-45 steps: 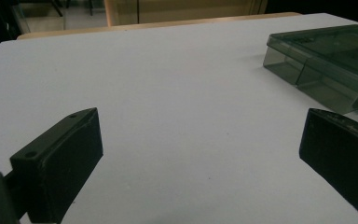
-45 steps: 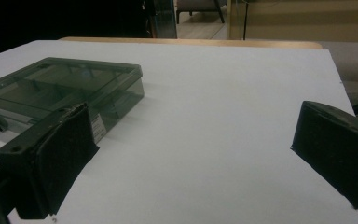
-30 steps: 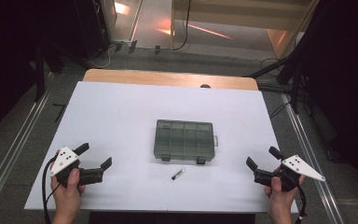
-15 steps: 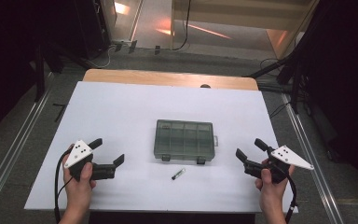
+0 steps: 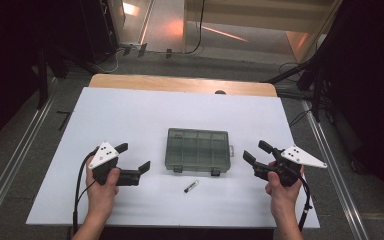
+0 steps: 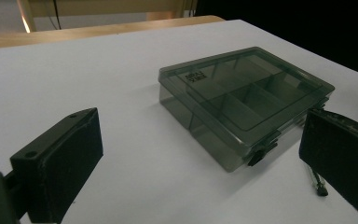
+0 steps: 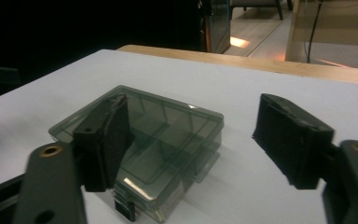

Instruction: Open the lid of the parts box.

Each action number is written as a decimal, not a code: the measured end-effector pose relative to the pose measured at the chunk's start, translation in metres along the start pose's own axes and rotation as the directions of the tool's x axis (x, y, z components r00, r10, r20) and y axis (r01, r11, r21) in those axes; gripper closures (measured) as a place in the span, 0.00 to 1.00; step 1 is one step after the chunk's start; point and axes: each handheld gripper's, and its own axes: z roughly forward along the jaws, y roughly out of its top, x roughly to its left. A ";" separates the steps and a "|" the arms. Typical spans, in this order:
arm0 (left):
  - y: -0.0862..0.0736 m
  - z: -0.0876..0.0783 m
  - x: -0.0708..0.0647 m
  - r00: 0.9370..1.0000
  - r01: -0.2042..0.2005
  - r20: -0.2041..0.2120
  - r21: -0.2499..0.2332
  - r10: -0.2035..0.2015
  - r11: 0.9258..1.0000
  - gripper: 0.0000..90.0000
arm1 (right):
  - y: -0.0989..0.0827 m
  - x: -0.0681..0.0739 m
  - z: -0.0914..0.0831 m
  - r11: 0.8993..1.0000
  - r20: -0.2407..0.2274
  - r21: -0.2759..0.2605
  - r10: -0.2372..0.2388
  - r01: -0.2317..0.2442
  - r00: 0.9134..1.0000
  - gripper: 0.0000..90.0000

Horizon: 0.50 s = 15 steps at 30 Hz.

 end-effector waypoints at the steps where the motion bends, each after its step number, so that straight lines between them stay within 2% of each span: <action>1: 0.001 0.003 -0.001 1.000 0.002 0.011 0.002 -0.002 1.000 0.00 | 0.001 0.002 0.002 1.000 -0.005 -0.001 -0.007 0.007 1.000 0.37; 3: 0.003 0.009 -0.004 0.999 0.014 0.032 0.009 -0.014 1.000 0.00 | 0.003 0.004 0.005 1.000 -0.002 0.007 -0.015 0.015 1.000 0.42; 5: 0.005 0.015 -0.007 1.000 0.025 0.017 0.005 -0.025 1.000 0.14 | 0.003 0.006 0.009 1.000 -0.004 0.015 -0.021 0.021 1.000 0.47; 8: 0.008 0.025 -0.011 0.999 0.023 0.037 0.022 -0.024 0.999 0.19 | 0.004 0.007 0.014 0.999 -0.002 0.028 -0.031 0.031 1.000 0.61; 11: 0.010 0.032 -0.016 1.000 0.002 0.008 0.034 -0.002 0.999 0.36 | 0.004 0.009 0.016 0.998 0.023 0.012 -0.060 0.060 0.998 0.75; 13: 0.011 0.036 -0.016 1.000 0.011 0.021 0.033 -0.012 0.999 0.44 | 0.005 0.010 0.019 0.997 0.061 0.025 -0.076 0.074 0.995 0.84; 15: 0.013 0.038 -0.014 0.999 0.032 0.027 0.031 -0.033 0.999 0.56 | 0.006 0.010 0.023 0.996 0.062 0.051 -0.080 0.077 0.995 0.94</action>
